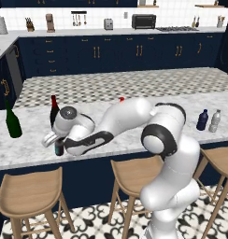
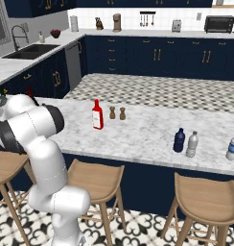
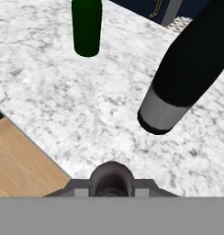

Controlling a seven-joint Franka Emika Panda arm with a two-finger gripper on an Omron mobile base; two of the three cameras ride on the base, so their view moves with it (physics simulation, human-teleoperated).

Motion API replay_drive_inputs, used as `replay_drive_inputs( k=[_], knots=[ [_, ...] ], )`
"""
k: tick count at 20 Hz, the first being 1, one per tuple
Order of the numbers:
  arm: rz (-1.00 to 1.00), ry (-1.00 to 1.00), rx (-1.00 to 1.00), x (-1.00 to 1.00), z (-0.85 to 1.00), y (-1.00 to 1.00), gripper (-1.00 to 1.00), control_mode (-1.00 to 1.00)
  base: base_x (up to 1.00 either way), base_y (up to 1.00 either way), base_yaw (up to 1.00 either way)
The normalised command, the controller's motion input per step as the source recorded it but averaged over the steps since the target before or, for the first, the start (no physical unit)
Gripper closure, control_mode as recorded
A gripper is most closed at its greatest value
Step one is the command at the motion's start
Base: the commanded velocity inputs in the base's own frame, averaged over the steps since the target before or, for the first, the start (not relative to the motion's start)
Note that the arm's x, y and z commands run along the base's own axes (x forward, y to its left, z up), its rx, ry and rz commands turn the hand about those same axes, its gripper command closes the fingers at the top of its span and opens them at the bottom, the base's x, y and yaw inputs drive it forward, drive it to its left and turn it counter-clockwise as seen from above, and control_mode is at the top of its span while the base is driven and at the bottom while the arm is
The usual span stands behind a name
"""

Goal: Move the plastic bottles in the middle to the plastics group, and the glass bottles in the middle to the glass group.

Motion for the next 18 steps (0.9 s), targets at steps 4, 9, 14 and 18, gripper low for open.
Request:
replay_drive_inputs(
  k=[4,9,14,18],
  knots=[
    [0.00,0.00,0.00,0.22,-0.03,0.00,1.00,-1.00,0.00,0.00,0.00],
    [0.00,0.00,0.00,0.09,-0.31,0.00,1.00,-1.00,0.00,0.00,0.00],
    [-0.01,0.05,0.00,0.10,-0.46,0.00,1.00,-1.00,0.00,0.00,0.00],
    [-0.01,0.02,0.00,0.14,-0.47,-0.01,1.00,-1.00,0.00,0.00,0.00]
  ],
)
